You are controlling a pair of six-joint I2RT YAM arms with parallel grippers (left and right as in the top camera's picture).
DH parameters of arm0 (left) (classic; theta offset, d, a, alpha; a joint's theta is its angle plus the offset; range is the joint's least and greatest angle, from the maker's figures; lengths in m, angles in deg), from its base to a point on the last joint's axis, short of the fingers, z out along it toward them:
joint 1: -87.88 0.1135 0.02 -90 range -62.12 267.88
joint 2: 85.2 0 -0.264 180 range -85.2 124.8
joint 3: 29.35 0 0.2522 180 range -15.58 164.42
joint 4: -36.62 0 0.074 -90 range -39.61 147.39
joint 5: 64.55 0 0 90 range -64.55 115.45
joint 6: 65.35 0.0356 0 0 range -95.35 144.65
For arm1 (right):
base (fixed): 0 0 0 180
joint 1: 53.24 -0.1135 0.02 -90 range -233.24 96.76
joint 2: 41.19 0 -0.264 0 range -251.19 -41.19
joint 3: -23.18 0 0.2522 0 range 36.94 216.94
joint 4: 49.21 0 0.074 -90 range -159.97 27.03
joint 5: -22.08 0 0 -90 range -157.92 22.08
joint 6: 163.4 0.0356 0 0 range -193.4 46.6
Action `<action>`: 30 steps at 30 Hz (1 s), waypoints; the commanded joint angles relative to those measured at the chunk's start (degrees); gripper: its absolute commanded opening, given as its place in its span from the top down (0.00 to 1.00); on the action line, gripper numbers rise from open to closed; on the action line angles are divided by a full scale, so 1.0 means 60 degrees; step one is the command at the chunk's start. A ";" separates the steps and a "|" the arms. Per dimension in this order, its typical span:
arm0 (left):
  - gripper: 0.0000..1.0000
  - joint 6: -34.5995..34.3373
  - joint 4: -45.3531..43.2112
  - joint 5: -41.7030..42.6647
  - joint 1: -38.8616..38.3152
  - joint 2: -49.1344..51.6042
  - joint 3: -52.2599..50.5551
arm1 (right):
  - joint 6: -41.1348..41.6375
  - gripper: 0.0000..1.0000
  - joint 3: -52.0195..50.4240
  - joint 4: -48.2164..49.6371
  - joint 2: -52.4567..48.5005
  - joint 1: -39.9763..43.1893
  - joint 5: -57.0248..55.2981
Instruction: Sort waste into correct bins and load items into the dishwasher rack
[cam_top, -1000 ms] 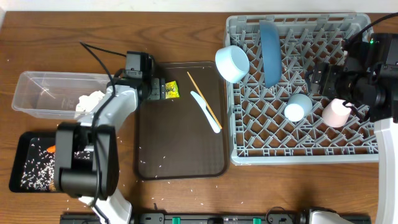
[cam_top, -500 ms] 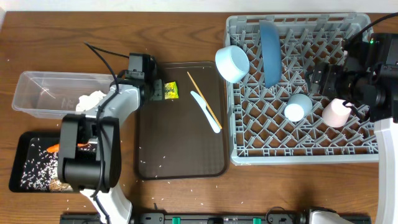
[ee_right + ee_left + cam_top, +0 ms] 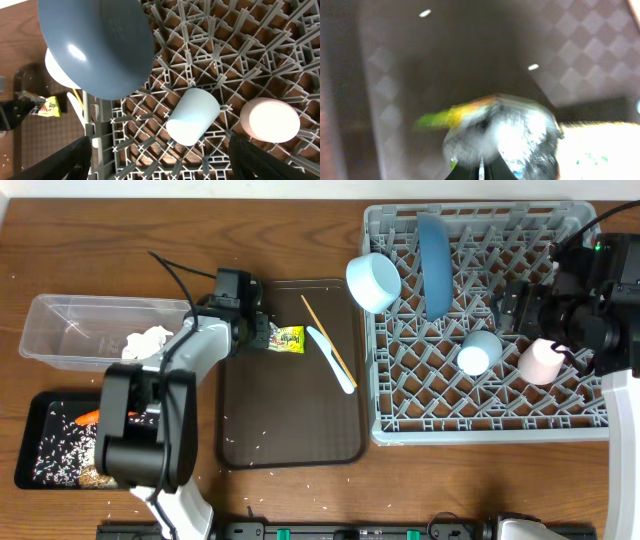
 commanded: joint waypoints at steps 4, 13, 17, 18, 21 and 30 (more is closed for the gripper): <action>0.94 0.0029 0.0361 0.0004 -0.0004 -0.1902 -0.0025 | -0.0146 0.16 0.0007 0.0007 -0.0015 -0.0036 0.0007; 0.66 0.0040 -0.0073 -0.0066 -0.0015 -0.1945 -0.0029 | -0.0146 0.16 0.0007 0.0025 -0.0015 -0.0036 0.0007; 0.25 0.0066 -0.0412 -0.0189 0.0007 -0.1290 -0.0029 | -0.0142 0.16 0.0007 0.0073 -0.0018 -0.0036 0.0007; 0.21 0.0069 -0.0441 -0.0404 0.0007 -0.1075 -0.0029 | -0.0142 0.16 0.0007 0.0055 -0.0018 -0.0036 0.0015; 0.19 0.0160 -0.0590 -0.1035 0.0007 -0.0594 -0.0029 | -0.0142 0.16 0.0007 0.0022 -0.0018 -0.0036 0.0011; 0.42 0.0539 -0.0758 -0.0277 -0.0004 -0.0051 -0.0029 | -0.0142 0.16 0.0007 0.0033 -0.0022 -0.0036 0.0011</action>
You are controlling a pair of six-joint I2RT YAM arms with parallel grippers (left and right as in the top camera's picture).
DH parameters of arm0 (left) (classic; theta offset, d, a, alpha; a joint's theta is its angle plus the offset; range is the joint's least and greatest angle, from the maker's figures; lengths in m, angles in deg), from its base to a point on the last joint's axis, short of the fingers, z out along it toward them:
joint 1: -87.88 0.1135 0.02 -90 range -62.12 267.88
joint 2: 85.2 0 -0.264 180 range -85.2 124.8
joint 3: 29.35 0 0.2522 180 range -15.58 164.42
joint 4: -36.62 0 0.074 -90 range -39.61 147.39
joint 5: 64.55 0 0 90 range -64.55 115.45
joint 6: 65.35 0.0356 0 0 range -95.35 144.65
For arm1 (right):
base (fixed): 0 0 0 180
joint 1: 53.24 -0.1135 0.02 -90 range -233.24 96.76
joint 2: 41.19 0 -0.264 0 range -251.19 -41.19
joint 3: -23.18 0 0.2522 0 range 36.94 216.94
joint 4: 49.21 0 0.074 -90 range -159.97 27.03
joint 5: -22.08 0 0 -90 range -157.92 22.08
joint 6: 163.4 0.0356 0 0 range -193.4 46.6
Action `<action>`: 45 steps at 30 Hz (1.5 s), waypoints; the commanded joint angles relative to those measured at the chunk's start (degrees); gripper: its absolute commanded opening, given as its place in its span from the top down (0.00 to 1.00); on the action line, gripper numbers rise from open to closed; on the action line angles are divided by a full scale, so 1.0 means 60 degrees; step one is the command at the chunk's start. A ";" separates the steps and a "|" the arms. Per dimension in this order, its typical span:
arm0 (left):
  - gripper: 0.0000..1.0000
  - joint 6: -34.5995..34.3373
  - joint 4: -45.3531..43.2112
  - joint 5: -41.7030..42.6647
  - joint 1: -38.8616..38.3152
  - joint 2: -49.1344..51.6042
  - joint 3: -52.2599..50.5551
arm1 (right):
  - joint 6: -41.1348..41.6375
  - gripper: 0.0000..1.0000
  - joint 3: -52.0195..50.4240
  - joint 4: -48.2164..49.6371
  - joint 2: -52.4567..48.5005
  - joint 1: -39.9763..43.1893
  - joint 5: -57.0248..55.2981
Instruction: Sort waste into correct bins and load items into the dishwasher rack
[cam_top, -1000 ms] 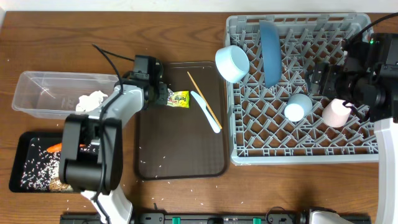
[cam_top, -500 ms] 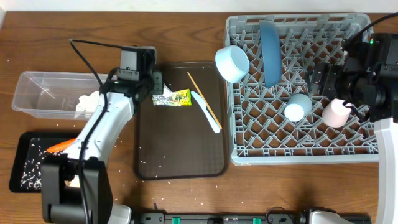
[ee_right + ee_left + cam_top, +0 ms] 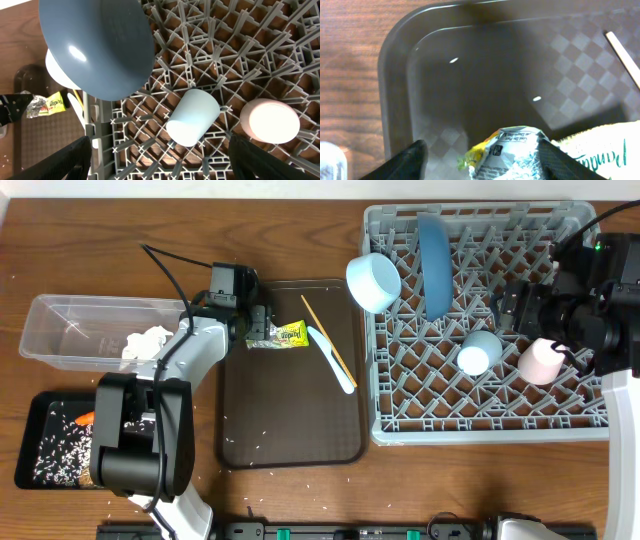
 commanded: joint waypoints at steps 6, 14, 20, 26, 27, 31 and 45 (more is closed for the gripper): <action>0.88 0.0189 0.0062 0.0699 -0.0004 0.0029 -0.0025 | -0.0146 0.16 0.0007 -0.0076 -0.0022 -0.0036 0.0011; 0.94 0.0000 0.1253 0.0226 0.0000 -0.1657 0.0102 | -0.0146 0.16 0.0007 -0.0080 -0.0022 -0.0036 0.0011; 0.94 -0.0073 0.2291 -0.1326 0.0117 -0.3632 0.0102 | -0.0146 0.16 0.0007 -0.0076 -0.0022 -0.0036 0.0007; 0.94 -0.0790 0.2994 -0.3115 0.1155 -0.4411 0.0102 | -0.0142 0.16 0.0007 -0.0076 -0.0022 -0.0036 0.0011; 0.94 -0.1086 0.3104 -0.3184 0.1479 -0.4390 0.0091 | -0.0142 0.16 0.0007 -0.0073 -0.0022 -0.0036 0.0011; 0.94 -0.1796 0.3042 -0.3162 0.2350 -0.4091 0.0087 | -0.0142 0.16 0.0007 -0.0044 -0.0022 -0.0036 0.0011; 0.94 -0.1719 0.2262 -0.3177 0.3934 -0.2594 0.0087 | -0.0142 0.16 0.0007 -0.0091 -0.0022 -0.0036 0.0011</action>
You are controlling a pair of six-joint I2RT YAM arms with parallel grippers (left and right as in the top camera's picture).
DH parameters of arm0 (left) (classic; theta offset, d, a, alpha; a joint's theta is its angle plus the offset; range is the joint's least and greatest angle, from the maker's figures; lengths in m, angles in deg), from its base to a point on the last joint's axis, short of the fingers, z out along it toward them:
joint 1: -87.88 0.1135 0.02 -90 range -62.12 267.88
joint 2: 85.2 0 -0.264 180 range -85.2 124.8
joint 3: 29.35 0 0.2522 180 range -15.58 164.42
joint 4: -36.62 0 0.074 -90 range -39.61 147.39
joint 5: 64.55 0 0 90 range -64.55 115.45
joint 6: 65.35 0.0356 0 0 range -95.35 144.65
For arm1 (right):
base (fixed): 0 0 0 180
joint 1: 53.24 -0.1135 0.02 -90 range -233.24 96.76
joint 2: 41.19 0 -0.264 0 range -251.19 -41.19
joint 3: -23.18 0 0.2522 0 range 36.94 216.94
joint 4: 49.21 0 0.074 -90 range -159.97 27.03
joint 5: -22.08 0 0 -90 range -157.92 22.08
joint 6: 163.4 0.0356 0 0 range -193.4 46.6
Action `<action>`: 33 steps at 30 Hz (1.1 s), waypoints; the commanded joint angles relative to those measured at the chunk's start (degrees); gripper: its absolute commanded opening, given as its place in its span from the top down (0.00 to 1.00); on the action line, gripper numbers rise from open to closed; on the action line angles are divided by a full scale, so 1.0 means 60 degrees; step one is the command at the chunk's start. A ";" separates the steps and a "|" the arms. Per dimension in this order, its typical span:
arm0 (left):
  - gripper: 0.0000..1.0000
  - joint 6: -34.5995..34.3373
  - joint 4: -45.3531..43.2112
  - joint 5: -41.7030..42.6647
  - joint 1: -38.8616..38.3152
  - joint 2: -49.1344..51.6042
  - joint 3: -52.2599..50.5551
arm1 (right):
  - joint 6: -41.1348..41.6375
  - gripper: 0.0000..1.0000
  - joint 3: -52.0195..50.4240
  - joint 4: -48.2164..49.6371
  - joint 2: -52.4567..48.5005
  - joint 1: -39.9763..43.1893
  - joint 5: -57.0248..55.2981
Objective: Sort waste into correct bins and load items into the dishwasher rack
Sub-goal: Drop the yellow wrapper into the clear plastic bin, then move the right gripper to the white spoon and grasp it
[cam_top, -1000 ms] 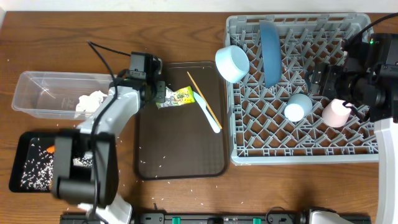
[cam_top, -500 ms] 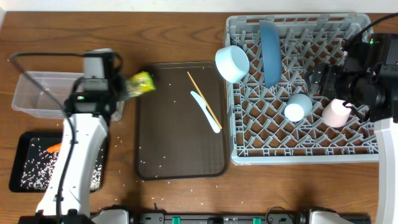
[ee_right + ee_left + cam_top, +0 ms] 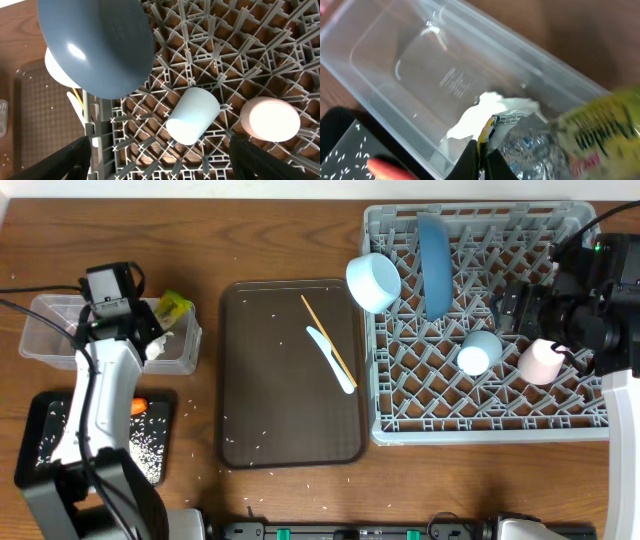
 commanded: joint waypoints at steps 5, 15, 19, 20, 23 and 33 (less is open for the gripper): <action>0.42 0.0178 -0.0994 -0.0153 0.0361 0.0051 0.0080 | -0.0142 0.15 0.0007 0.0000 -0.0022 -0.0036 0.0011; 0.02 0.0244 -0.0255 0.0357 -0.0091 -0.1049 0.0251 | -0.0142 0.15 0.0007 -0.0004 -0.0022 -0.0036 0.0011; 0.02 0.0240 0.0470 0.1235 -0.0342 -0.2266 0.0251 | -0.0372 0.17 0.0007 0.0080 -0.0022 -0.0106 0.0175; 0.02 0.0240 0.0623 0.1701 -0.0386 -0.2590 0.0251 | -0.0594 0.19 0.0007 0.0135 -0.0022 -0.0193 0.0350; 0.02 0.0248 0.1093 0.3756 -0.0521 -0.3683 0.0251 | -0.0729 0.23 0.0007 0.0306 -0.0022 -0.0678 0.0586; 0.02 0.0240 0.3934 0.5038 -0.1071 -0.5759 0.0251 | -0.1545 0.28 0.0007 0.0820 -0.0117 -0.3483 0.0568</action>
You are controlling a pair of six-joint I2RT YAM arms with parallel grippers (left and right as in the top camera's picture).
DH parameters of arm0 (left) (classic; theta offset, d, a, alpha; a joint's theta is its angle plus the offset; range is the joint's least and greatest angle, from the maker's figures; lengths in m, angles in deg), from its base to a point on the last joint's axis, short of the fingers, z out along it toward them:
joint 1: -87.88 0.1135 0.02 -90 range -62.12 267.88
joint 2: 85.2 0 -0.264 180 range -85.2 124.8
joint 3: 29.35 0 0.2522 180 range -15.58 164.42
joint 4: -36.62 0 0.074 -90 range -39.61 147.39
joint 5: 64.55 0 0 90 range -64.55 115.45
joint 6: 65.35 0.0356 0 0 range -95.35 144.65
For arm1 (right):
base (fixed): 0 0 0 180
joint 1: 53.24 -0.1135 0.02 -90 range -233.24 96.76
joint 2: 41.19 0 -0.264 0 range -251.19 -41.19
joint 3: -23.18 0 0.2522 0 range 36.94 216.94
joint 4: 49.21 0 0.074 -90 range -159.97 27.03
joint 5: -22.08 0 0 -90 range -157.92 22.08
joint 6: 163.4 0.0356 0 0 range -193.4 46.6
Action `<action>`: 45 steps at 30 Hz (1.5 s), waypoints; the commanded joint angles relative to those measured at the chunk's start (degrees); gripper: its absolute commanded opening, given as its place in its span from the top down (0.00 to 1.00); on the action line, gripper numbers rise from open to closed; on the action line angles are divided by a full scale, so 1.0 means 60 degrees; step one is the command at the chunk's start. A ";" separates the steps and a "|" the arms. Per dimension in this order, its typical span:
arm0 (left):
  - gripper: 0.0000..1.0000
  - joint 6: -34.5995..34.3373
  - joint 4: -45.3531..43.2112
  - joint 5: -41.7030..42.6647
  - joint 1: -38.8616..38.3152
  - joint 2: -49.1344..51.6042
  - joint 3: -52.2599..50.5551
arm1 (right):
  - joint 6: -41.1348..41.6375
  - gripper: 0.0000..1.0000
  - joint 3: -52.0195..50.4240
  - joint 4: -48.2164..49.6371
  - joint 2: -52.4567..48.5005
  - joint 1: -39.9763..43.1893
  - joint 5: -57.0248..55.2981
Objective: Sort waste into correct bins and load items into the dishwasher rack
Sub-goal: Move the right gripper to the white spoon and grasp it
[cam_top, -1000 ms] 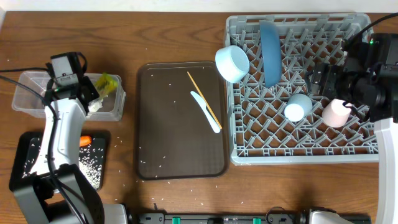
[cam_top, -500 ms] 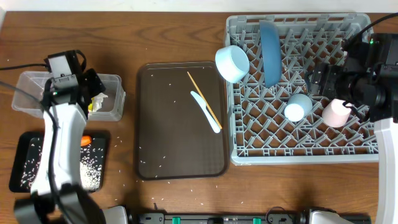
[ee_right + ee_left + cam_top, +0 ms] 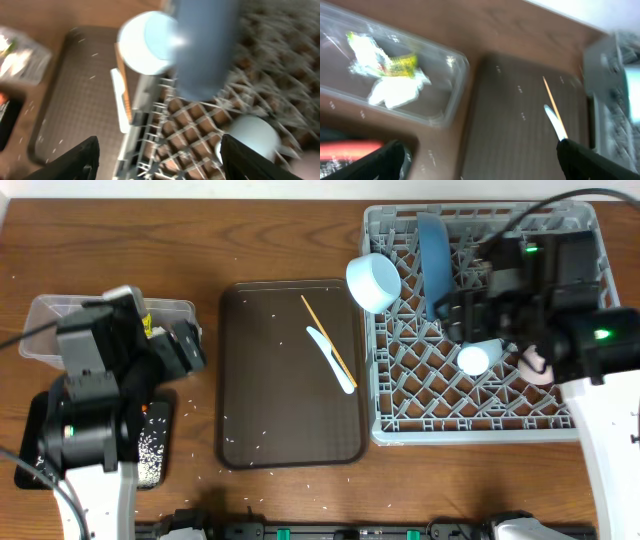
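Note:
The yellow wrapper (image 3: 395,62) lies in the clear bin (image 3: 451,62) on top of a white tissue (image 3: 395,91). My left gripper (image 3: 480,167) is open and empty, high above the table between that bin and the brown tray (image 3: 290,420). A wooden chopstick (image 3: 328,340) and a white utensil (image 3: 332,362) lie on the tray. My right gripper (image 3: 167,162) is open and empty over the left part of the grey rack (image 3: 480,430). The rack holds a light-blue bowl (image 3: 147,42), a blue plate (image 3: 207,50), a light-blue cup (image 3: 252,135) and a pink cup (image 3: 535,365).
A black bin (image 3: 30,450) with rice and a carrot piece (image 3: 345,150) sits at the front left, mostly under my left arm. Rice grains are scattered on the tray and the wooden table (image 3: 300,230).
My left gripper was shut on the wrapper over the clear bin; now the wrapper lies in the bin and the gripper is open and higher. My right arm has moved left over the rack.
My left gripper was shut on the wrapper at the tray's far left. A second later its fingers stood apart round the wrapper there. Then it held the wrapper over the clear bin, where the wrapper now lies. My right gripper stayed open over the rack, then shifted left.

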 commanded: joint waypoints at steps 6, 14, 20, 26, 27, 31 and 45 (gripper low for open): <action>0.02 0.0018 0.1450 0.0474 -0.0157 -0.0342 0.0200 | -0.0546 0.44 0.0007 0.0572 -0.0721 -0.2284 0.0000; 0.02 0.0018 0.1475 0.0477 -0.0157 -0.0335 0.0200 | -0.0605 0.63 0.0007 0.1155 -0.3009 -0.3690 -0.0477; 0.02 0.0018 0.1475 0.0477 -0.0157 -0.0331 0.0200 | -0.1909 0.68 0.0007 0.1439 -0.5023 -0.4375 -0.0550; 0.02 0.0018 0.1475 0.0477 -0.0157 -0.0331 0.0200 | -0.1898 0.70 0.0007 0.1461 -0.6473 -0.4765 -0.1508; 0.02 0.0018 0.1475 0.0477 -0.0157 -0.0331 0.0200 | -0.1894 0.70 0.0007 0.1494 -0.6670 -0.4798 -0.1632; 0.02 0.0018 0.1475 0.0477 -0.0157 -0.0331 0.0200 | -0.1577 0.72 0.0007 0.1632 -0.7238 -0.4805 -0.2244; 0.02 0.0018 0.1475 0.0477 -0.0157 -0.0331 0.0200 | -0.1249 0.62 0.0011 0.2084 -0.7420 -0.4787 -0.3173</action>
